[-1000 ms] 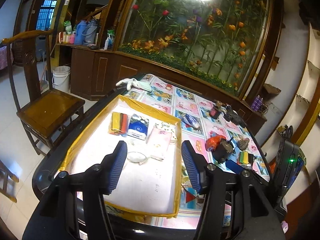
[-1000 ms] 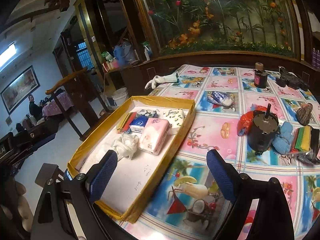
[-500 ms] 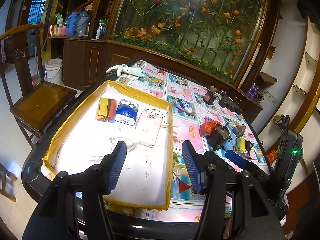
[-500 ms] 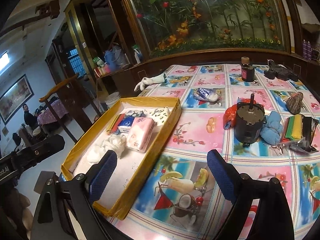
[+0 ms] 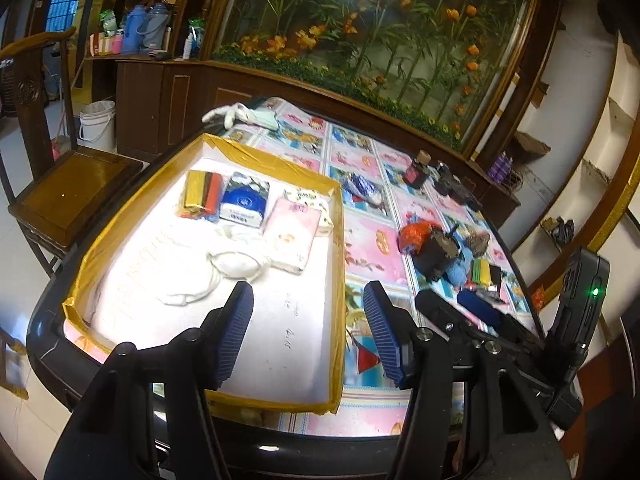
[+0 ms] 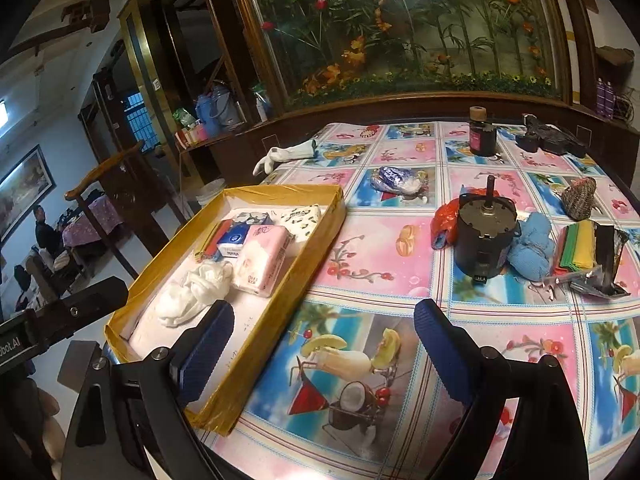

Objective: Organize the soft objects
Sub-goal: 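Move both tools back toward the remaining items on the table, then grasp the blue-and-white plastic bag with the left gripper while the right grasps the brown knitted item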

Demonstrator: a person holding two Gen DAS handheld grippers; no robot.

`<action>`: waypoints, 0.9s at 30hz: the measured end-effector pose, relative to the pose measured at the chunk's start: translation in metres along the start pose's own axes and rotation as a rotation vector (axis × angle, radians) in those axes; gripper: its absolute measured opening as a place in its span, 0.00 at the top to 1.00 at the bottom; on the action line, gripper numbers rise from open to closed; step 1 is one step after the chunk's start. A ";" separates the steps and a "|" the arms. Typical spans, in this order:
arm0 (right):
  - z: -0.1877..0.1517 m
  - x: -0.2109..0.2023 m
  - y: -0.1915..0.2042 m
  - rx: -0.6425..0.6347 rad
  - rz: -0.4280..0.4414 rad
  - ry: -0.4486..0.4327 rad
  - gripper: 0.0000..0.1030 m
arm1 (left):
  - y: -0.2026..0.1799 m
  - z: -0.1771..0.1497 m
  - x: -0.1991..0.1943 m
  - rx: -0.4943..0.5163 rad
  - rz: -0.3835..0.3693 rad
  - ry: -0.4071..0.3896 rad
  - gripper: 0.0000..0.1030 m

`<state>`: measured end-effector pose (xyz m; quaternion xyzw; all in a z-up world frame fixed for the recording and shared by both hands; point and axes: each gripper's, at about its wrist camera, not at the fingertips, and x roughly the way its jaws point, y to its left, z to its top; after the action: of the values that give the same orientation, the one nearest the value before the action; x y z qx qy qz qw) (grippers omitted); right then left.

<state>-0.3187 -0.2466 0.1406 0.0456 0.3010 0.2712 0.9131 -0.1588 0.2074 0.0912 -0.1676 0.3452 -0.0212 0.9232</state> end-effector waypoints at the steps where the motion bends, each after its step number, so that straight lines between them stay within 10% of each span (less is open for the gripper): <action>1: 0.000 -0.001 -0.002 -0.001 -0.002 0.004 0.10 | -0.002 -0.001 0.002 0.010 -0.007 0.014 0.46; 16: 0.021 -0.049 -0.123 0.059 -0.283 -0.008 0.10 | -0.072 -0.028 0.041 0.156 -0.180 0.187 0.44; 27: 0.044 -0.028 -0.177 0.202 -0.289 0.014 0.10 | -0.071 0.009 0.072 0.100 -0.213 0.241 0.44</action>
<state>-0.2294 -0.4083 0.1478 0.0914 0.3364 0.1060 0.9313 -0.0929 0.1322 0.0746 -0.1534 0.4322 -0.1562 0.8748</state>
